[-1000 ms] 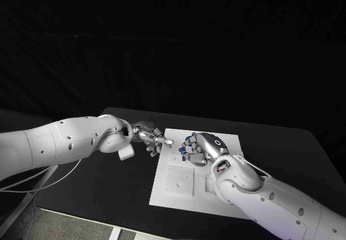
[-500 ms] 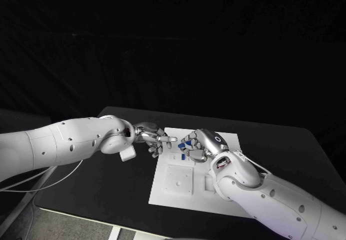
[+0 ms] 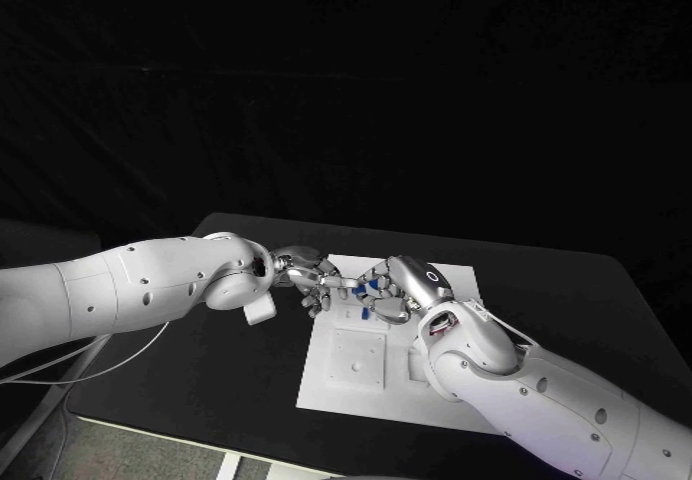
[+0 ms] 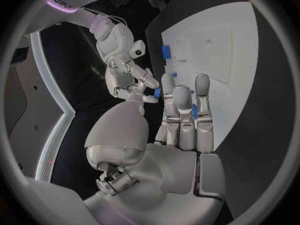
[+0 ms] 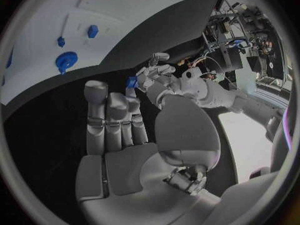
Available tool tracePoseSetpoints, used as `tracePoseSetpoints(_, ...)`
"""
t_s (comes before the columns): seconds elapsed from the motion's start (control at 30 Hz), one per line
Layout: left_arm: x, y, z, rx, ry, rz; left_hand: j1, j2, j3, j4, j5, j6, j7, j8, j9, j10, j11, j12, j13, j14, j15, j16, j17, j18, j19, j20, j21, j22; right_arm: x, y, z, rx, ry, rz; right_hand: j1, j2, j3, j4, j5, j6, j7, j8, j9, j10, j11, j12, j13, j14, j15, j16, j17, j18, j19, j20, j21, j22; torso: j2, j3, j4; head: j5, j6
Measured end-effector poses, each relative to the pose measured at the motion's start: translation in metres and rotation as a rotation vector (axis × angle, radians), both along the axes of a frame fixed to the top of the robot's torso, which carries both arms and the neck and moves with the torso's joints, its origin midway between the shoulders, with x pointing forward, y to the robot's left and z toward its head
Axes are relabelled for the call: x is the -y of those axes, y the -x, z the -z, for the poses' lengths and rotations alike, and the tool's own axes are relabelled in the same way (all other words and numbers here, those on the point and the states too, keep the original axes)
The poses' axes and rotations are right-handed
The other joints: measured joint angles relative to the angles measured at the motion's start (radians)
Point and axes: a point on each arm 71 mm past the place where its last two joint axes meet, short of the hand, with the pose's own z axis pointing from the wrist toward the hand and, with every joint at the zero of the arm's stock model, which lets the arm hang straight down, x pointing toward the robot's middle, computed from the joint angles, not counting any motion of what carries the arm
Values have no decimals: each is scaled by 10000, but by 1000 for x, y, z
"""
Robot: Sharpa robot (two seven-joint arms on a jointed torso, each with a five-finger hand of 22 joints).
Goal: Assemble the parts on the task board
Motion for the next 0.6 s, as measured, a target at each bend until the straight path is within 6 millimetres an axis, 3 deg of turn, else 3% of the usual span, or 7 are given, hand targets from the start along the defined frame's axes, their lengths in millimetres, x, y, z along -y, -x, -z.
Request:
tracePoseSetpoints(0.23,3,0,0,125,-60,61,79,78,-51,-51,0,-36,37,-39,-142,-36,36,0,0,-34,34,6,-43,0,-35,35,0,-1,-2,1,-1,-10,-65,-28,0,0,0,0,0,-1,1,2,5,0,0,0,0,0,0,0,-1,0,0,0,0,0,-1,-1,-1,-16,12)
tracePoseSetpoints(0.37,4,-1,0,204,-55,53,118,356,-152,-152,-1,-40,42,-39,-209,-72,72,0,-11,-34,34,6,-81,0,-35,36,0,-1,-3,1,-2,-23,-97,-48,0,0,0,0,-1,-2,2,2,4,0,0,0,0,0,1,0,-1,0,0,0,0,0,-1,-3,-6,-23,14)
tracePoseSetpoints(0.6,5,-1,0,295,-23,-1,198,617,-305,-245,37,-71,74,-39,-309,-108,36,0,-67,-34,34,6,-115,0,-35,36,0,-2,-4,1,-2,-52,-129,-65,0,0,29,29,42,-8,7,2,3,0,0,0,-1,-1,0,0,-1,0,0,0,0,0,-7,-5,-1,-29,10)
